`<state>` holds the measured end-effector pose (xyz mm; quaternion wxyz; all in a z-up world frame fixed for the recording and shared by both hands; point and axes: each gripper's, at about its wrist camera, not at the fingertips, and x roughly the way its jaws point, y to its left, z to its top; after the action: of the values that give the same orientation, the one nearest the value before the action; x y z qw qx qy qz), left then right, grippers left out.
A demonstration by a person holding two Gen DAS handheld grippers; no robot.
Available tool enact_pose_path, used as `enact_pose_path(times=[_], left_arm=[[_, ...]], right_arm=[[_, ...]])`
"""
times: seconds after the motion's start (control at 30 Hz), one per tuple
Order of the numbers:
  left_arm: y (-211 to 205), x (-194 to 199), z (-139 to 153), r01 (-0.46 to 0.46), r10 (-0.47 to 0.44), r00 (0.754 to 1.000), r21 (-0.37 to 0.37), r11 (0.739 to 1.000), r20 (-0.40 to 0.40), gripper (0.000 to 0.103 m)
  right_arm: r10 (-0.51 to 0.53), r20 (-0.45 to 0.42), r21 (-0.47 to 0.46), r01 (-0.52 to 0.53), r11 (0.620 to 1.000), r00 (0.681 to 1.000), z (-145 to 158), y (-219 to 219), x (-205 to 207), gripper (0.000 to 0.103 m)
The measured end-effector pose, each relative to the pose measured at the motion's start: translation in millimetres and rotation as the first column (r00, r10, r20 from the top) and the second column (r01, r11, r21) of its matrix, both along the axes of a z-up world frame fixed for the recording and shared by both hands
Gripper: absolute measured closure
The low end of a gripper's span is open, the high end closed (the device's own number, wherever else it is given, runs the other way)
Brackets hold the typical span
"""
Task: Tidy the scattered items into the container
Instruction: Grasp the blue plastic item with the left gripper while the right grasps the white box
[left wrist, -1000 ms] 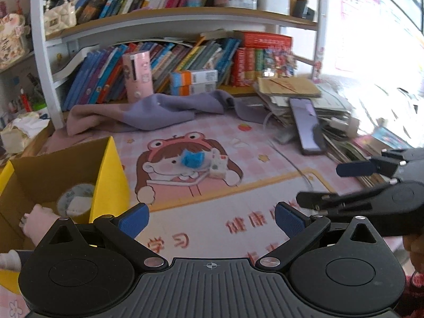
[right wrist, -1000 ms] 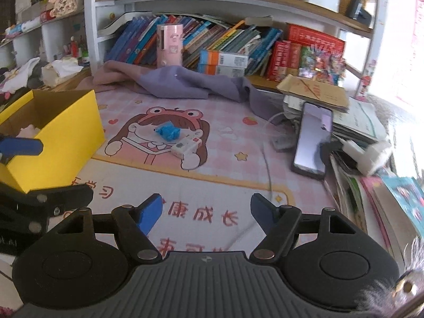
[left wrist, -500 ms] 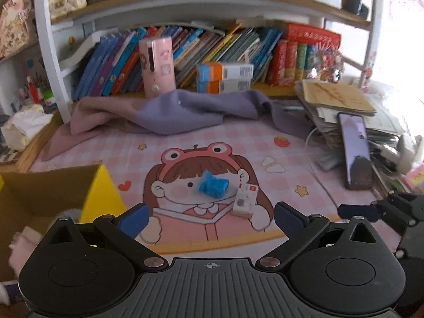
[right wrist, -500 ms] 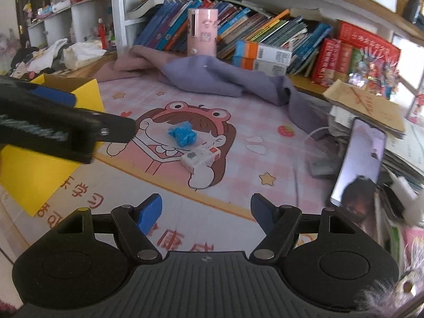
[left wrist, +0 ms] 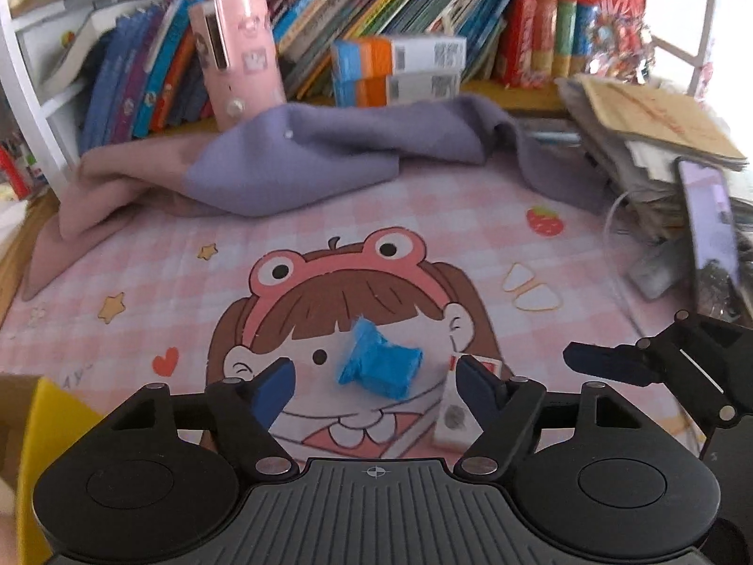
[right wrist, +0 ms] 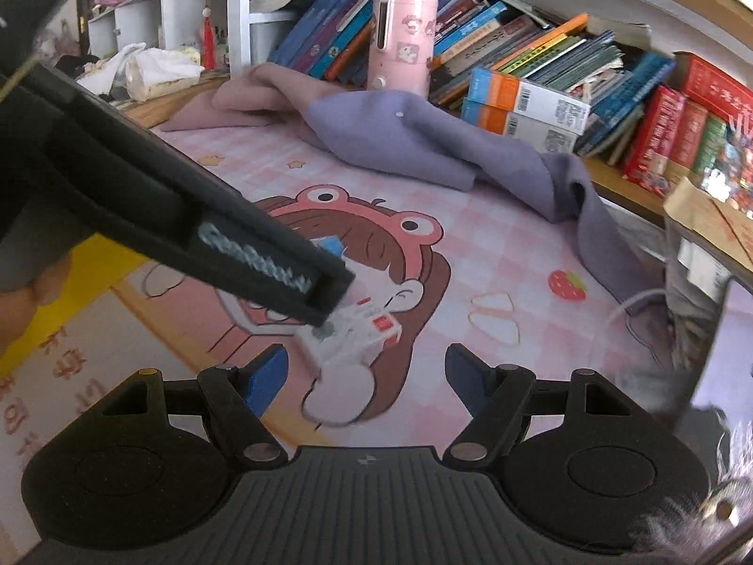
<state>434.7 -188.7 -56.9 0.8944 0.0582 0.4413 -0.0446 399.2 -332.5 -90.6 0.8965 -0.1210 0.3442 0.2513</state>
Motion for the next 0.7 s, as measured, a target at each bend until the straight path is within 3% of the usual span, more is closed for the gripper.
enact_pose_path(times=[0.07,0.27,0.37,0.63,0.7], left_arm=[[1,9,-7,-0.009,0.009,1.000,0.002,1.000,-0.023,0.034],[0,28,-25,-0.038,0.037,0.996,-0.015,0.999,-0.078,0.037],[-1,34,-31,-0.055,0.051,0.993,-0.031,0.998,-0.102,0.045],[1,36,-32,-0.086,0.081,0.992,-0.044,0.995,-0.101,0.057],[1,35,-31,-0.084,0.079,0.992,-0.050,0.995,-0.101,0.060]], right_arm=[[0.017,-0.010,0.001,-0.017,1.000,1.000,-5,1,9,0.030],[0.048,-0.065,0.018,-0.046,0.999,0.997,-20,4,26,0.030],[0.067,-0.080,0.034,-0.064,0.997,0.995,-25,6,32,0.030],[0.106,-0.066,0.043,-0.104,0.994,0.992,-28,13,39,0.029],[0.113,-0.061,0.043,-0.110,0.993,0.992,-28,14,39,0.033]])
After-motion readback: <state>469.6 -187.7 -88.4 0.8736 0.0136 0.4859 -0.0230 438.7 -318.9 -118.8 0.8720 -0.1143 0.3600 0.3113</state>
